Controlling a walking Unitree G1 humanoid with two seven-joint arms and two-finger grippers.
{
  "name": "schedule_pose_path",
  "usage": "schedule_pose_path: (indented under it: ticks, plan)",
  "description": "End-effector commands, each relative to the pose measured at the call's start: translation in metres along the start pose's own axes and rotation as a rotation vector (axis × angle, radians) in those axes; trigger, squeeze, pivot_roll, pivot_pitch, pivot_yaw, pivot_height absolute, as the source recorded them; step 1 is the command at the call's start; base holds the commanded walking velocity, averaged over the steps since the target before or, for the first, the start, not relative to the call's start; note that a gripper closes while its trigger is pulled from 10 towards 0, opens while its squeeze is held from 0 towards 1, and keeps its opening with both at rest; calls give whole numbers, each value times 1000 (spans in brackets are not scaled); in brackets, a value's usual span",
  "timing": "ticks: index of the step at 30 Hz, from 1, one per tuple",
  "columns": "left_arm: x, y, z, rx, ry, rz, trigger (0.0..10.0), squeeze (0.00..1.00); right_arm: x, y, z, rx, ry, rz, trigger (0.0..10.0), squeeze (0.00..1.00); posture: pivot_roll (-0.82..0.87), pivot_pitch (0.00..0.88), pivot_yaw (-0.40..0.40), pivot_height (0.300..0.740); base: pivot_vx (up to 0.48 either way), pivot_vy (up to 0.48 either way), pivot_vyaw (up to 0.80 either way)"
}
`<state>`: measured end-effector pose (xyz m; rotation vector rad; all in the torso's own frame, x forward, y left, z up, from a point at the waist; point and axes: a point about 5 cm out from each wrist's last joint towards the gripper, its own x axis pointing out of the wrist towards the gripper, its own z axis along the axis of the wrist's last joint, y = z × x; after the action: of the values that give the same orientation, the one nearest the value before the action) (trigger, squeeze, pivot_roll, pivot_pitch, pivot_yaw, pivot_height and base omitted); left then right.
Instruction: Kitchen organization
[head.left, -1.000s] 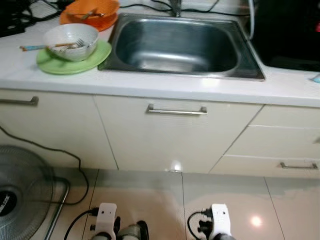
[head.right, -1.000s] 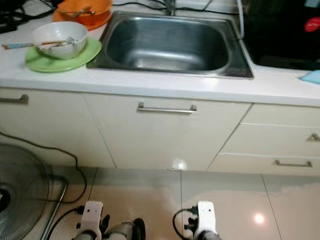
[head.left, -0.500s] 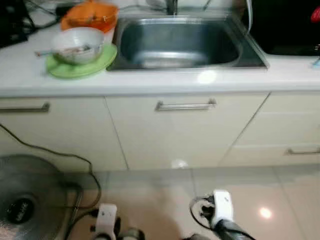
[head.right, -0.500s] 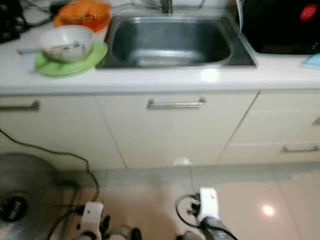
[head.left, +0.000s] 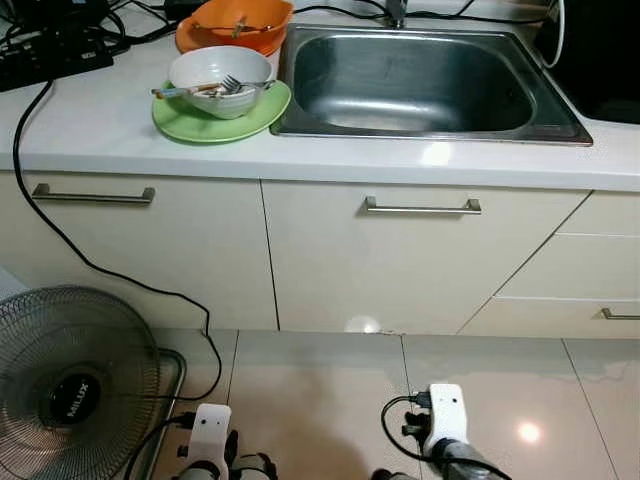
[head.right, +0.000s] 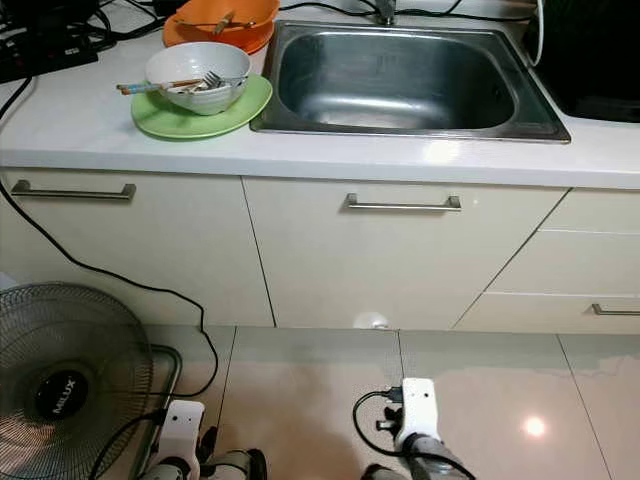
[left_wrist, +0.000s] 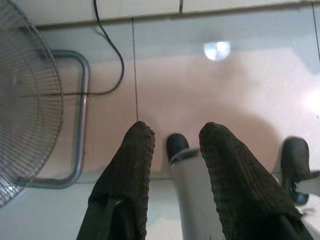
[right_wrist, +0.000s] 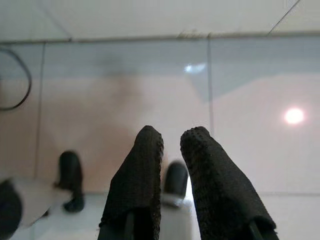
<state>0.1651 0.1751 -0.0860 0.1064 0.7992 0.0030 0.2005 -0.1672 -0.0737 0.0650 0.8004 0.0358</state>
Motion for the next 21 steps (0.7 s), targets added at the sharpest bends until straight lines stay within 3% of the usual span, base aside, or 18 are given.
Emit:
schedule_pose_path:
  ticks: [1,3,7,10,17,18,19,20,21]
  plan:
    - [2,-6,7,-17,-38,4,10000,0,2,-2,15,-17,-68,-9,10000,0,140,107,-26,740,0,0,0]
    - [2,-5,13,-7,-90,16,10000,0,5,-2,37,-11,-161,9,10000,0,138,106,-27,740,0,0,0]
    - [2,-5,17,-4,-127,28,10000,0,7,-5,57,-29,-238,4,10000,0,135,103,-27,740,0,0,0]
    - [1,-4,25,-1,-210,52,10000,0,6,-4,89,-44,-389,4,10000,0,133,99,-28,740,0,0,0]
    - [-2,-4,33,26,-308,74,10000,0,0,6,127,-56,-593,26,10000,0,135,103,-30,740,0,0,0]
    - [4,4,78,23,-468,87,10000,0,-2,8,134,-59,-631,32,10000,0,131,105,-30,740,0,0,0]
    - [1,11,143,23,-695,96,10000,0,-6,11,144,-67,-684,43,10000,0,130,108,-32,740,0,0,0]
    - [1,11,143,23,-695,96,10000,0,-6,11,144,-67,-684,43,10000,0,130,108,-32,740,0,0,0]
    - [-7,9,171,36,-817,97,10000,0,-9,17,154,-79,-740,58,10000,0,129,109,-33,740,0,0,0]
